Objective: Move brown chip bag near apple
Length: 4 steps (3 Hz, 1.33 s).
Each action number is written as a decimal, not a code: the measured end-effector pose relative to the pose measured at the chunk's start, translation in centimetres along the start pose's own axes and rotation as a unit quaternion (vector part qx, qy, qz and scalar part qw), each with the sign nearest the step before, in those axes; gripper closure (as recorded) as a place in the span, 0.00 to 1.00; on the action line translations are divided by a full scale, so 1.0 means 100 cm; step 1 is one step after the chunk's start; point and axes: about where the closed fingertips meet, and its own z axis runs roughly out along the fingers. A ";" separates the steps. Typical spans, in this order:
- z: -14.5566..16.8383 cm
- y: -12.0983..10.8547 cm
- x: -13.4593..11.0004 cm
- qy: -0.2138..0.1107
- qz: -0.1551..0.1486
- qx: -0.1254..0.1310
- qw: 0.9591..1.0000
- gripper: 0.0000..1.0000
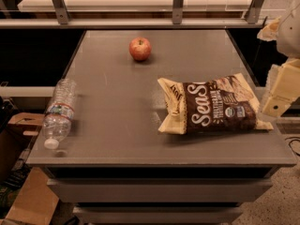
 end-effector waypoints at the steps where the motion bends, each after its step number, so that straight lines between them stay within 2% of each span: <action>1: 0.000 0.000 0.000 0.000 0.000 0.000 1.000 0.00; 2: 0.003 -0.004 -0.014 0.001 -0.025 0.000 1.000 0.00; 3: 0.022 -0.013 -0.040 0.010 -0.077 -0.012 0.997 0.00; 4: 0.050 -0.021 -0.057 0.019 -0.120 -0.031 0.992 0.00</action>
Offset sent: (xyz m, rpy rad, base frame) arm 0.0192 0.0275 -0.0030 -0.0435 0.0096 0.1097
